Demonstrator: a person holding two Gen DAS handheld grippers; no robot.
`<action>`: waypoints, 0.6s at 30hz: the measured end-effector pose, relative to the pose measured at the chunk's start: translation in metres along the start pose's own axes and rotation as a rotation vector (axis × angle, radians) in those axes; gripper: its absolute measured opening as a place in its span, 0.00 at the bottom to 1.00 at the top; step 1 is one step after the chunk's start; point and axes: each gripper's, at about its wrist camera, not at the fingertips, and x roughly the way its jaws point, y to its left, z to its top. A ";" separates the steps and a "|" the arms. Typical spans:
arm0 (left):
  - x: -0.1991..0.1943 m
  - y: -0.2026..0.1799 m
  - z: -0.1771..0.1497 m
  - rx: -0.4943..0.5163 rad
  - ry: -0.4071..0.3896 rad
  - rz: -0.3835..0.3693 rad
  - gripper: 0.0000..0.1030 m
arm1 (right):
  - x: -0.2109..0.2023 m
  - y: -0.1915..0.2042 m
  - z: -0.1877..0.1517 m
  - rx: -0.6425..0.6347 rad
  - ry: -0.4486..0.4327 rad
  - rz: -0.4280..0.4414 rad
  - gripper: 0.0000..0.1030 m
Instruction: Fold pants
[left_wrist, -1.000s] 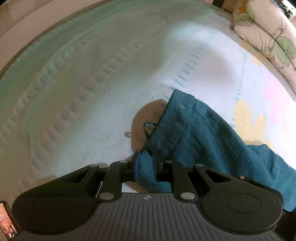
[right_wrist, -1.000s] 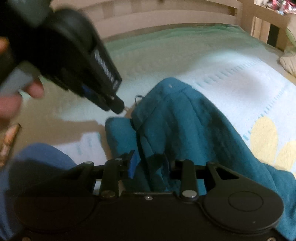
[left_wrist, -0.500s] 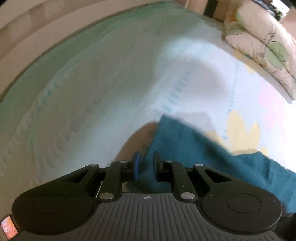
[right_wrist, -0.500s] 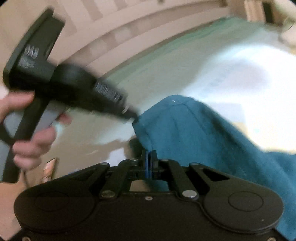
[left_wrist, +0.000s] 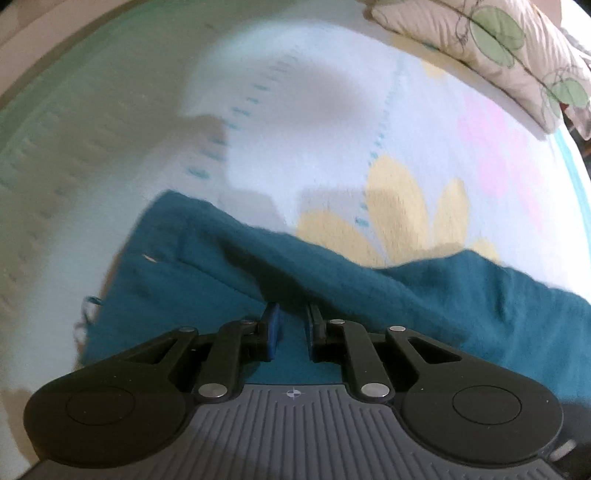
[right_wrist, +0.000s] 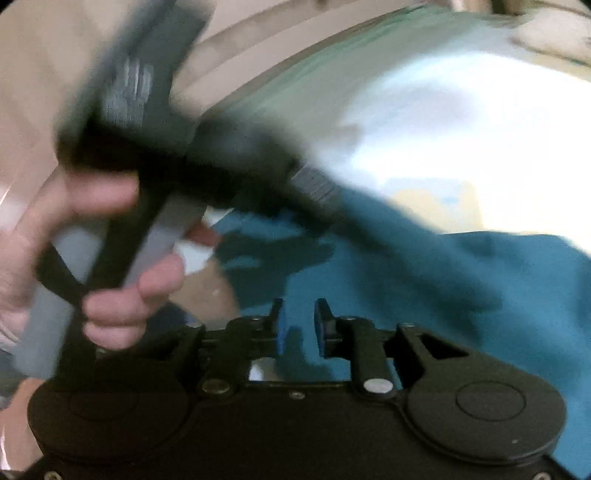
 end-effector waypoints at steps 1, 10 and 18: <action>0.005 -0.001 -0.004 0.003 0.012 0.005 0.14 | -0.010 -0.014 0.002 0.030 -0.023 -0.032 0.36; 0.021 0.007 -0.049 0.041 -0.024 0.019 0.14 | -0.012 -0.097 0.036 0.063 -0.060 -0.348 0.54; 0.023 0.015 -0.044 -0.036 -0.022 -0.029 0.14 | 0.023 -0.114 0.028 -0.004 0.051 -0.341 0.55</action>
